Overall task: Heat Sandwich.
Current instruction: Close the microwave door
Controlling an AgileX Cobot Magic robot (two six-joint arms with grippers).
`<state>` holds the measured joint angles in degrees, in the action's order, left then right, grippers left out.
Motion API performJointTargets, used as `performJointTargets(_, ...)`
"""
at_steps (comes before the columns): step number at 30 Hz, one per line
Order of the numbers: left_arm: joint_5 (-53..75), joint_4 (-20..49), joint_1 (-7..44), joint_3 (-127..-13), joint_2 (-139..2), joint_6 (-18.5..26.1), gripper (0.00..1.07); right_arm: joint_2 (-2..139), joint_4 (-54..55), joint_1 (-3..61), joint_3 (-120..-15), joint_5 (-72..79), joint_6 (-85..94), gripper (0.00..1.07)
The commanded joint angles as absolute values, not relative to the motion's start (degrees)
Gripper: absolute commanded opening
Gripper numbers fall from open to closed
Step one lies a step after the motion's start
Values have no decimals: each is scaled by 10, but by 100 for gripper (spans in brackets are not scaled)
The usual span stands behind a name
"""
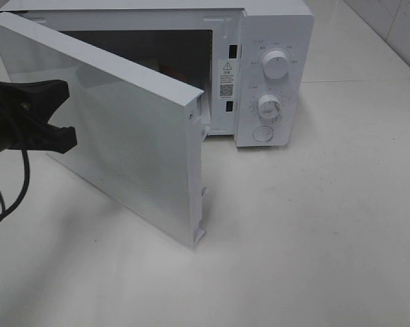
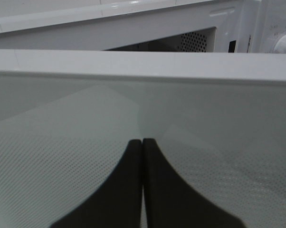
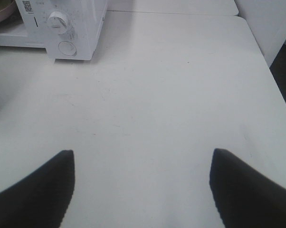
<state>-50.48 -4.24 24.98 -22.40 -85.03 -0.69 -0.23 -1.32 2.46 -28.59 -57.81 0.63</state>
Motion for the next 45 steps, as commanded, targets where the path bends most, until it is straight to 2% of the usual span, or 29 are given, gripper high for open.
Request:
performJointTargets(1,-505,13,276,-240,-861,20,0,-18,-10,22,-285,-569,0,75)
performJointTargets(3,-505,58,305,-260,-882,45,0,-18,-10,22,-285,-569,0,75)
performJointTargets(8,-504,116,347,-293,-913,79,0,-18,-10,22,-285,-569,0,75)
performJointTargets(12,-503,152,367,-317,-933,101,0,-18,-10,22,-285,-569,0,75)
performJointTargets(16,-502,233,403,-368,-968,150,0,-18,-10,22,-285,-569,0,75)
performJointTargets(20,-500,273,418,-407,-998,176,0,-18,-10,22,-285,-569,0,75)
performJointTargets(27,-473,293,422,-463,-1034,179,0,-18,-10,22,-285,-569,0,75)
performJointTargets(38,-449,364,422,-561,-1089,235,0,-18,-10,22,-285,-569,0,75)
performJointTargets(45,-439,370,421,-607,-1118,252,0,-18,-10,22,-285,-569,0,75)
